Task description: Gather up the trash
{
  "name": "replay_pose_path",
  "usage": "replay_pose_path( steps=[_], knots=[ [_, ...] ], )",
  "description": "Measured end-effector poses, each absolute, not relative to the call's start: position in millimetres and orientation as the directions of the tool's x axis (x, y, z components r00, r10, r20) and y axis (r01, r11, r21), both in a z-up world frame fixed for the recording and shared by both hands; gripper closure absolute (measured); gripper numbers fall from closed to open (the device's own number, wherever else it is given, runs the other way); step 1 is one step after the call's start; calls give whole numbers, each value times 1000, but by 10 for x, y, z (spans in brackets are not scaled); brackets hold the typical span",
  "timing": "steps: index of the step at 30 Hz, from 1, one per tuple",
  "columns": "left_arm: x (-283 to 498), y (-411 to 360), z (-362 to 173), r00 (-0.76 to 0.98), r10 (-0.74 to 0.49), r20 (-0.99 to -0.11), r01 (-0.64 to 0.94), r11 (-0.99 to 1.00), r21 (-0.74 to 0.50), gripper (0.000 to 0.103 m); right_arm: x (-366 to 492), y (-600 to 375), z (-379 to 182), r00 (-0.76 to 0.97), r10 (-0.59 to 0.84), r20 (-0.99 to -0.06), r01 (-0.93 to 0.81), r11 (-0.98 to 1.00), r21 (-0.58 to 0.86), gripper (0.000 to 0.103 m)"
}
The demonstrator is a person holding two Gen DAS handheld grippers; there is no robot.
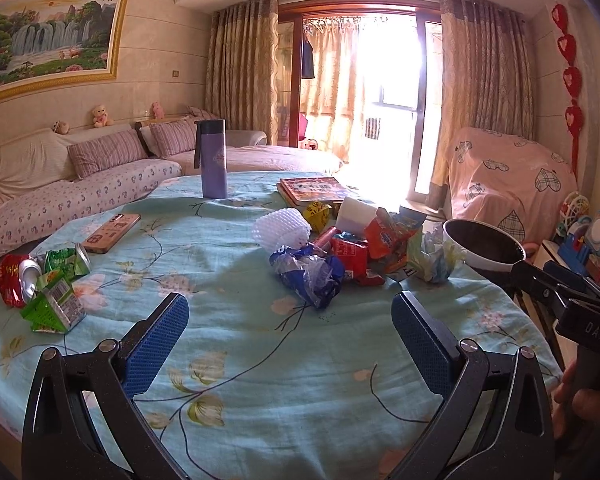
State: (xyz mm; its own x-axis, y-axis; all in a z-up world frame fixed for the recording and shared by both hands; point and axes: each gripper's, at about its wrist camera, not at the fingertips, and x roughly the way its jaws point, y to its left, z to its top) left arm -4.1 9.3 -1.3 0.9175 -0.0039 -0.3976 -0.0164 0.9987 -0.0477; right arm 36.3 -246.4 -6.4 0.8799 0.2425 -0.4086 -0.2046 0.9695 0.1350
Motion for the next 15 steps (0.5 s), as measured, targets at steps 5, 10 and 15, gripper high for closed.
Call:
replay_pose_path(
  steps=[5,10,15],
  knots=[
    [-37,90,-18,917,-8,-400,-12,999,-48,0,362,-2471,-65,880,245,-407,-205,969,139,0],
    [-34,91,-23,915,-9,-402,-12,999,-48,0,355,-2487,-52,880,248,-405,-206,968,144,0],
    [-13,73,-30,912,-12,-410,-8,999,-48,0,362,-2499,-52,879,251,-405,-207,967,149,0]
  ],
)
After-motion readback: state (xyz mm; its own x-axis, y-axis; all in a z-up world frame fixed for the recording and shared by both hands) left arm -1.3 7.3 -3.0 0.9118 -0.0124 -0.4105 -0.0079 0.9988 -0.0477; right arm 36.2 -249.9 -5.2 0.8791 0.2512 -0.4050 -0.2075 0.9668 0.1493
